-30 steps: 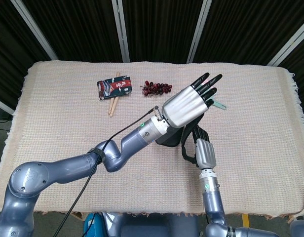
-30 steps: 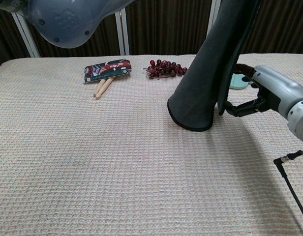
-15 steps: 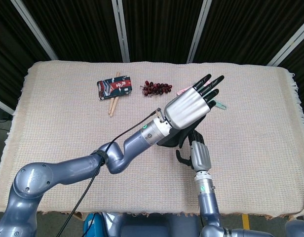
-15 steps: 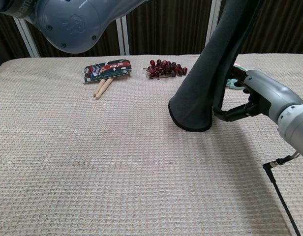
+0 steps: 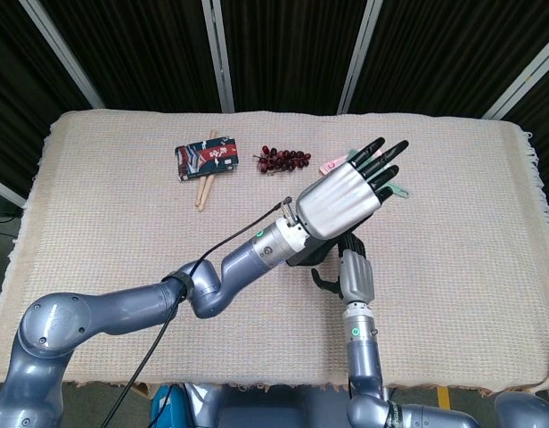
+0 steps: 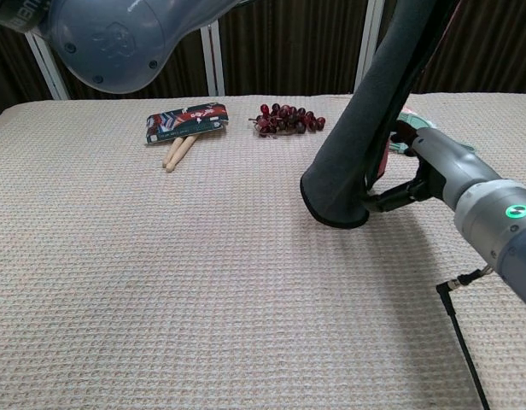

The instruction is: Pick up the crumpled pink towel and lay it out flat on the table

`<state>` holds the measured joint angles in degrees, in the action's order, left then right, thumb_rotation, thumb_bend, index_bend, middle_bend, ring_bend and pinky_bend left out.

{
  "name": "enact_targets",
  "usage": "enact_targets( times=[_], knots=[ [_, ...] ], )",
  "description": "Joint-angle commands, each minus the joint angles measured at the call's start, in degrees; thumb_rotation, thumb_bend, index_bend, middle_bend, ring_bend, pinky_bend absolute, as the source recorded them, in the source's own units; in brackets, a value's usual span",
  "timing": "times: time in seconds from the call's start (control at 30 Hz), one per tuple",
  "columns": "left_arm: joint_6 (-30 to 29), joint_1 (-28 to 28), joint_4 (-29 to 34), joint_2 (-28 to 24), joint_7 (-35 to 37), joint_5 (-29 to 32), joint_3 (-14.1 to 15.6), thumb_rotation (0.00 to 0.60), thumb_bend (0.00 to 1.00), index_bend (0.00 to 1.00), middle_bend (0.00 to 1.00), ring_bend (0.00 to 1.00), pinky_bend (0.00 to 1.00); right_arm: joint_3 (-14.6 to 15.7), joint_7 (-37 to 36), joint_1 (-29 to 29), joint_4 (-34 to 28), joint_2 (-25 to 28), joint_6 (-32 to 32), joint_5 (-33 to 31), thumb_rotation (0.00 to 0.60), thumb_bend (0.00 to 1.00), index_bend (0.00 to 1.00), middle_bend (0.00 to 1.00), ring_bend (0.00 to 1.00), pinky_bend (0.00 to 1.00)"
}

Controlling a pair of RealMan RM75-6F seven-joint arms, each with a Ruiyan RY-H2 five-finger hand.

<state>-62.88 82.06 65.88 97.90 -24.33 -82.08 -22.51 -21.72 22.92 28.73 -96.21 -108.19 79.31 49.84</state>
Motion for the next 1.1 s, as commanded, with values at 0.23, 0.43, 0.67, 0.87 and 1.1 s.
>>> enact_targets(
  times=[0.23, 0.43, 0.67, 0.87, 1.1],
  knots=[
    [0.06, -1.34, 0.15, -0.67, -0.86, 0.83, 0.76, 0.600, 0.43, 0.68, 0.31, 0.04, 0.17, -1.77, -4.60, -1.55, 0.37, -1.40, 1.23, -1.01, 0.600, 0.31, 0.00, 0.00, 0.00, 0.00],
    [-0.63, -1.67, 0.62, -1.01, -0.24, 0.05, 1.08, 0.600, 0.43, 0.68, 0.31, 0.04, 0.17, -3.90, -4.57, -1.04, 0.59, -1.44, 1.48, -1.84, 0.600, 0.31, 0.00, 0.00, 0.00, 0.00],
    [-1.38, -2.25, 1.21, -1.83, 0.51, -0.32, 0.99, 0.600, 0.43, 0.68, 0.31, 0.04, 0.17, -5.84, -4.80, -0.39, 2.90, -1.50, 2.00, -2.02, 0.600, 0.31, 0.00, 0.00, 0.00, 0.00],
    [-1.79, -3.06, 2.19, -3.13, 0.72, -0.10, 0.76, 0.600, 0.43, 0.68, 0.31, 0.04, 0.17, -6.23, -7.39, -1.30, 4.27, -1.13, 2.20, -1.68, 0.600, 0.32, 0.20, 0.00, 0.01, 0.00],
    [-1.60, -3.69, 3.29, -4.25, 0.19, -0.06, 1.04, 0.600, 0.43, 0.68, 0.31, 0.04, 0.17, -5.61, -10.67, -1.91, 4.78, -1.32, 3.85, 2.21, 0.600, 0.39, 0.43, 0.08, 0.04, 0.00]
  ],
)
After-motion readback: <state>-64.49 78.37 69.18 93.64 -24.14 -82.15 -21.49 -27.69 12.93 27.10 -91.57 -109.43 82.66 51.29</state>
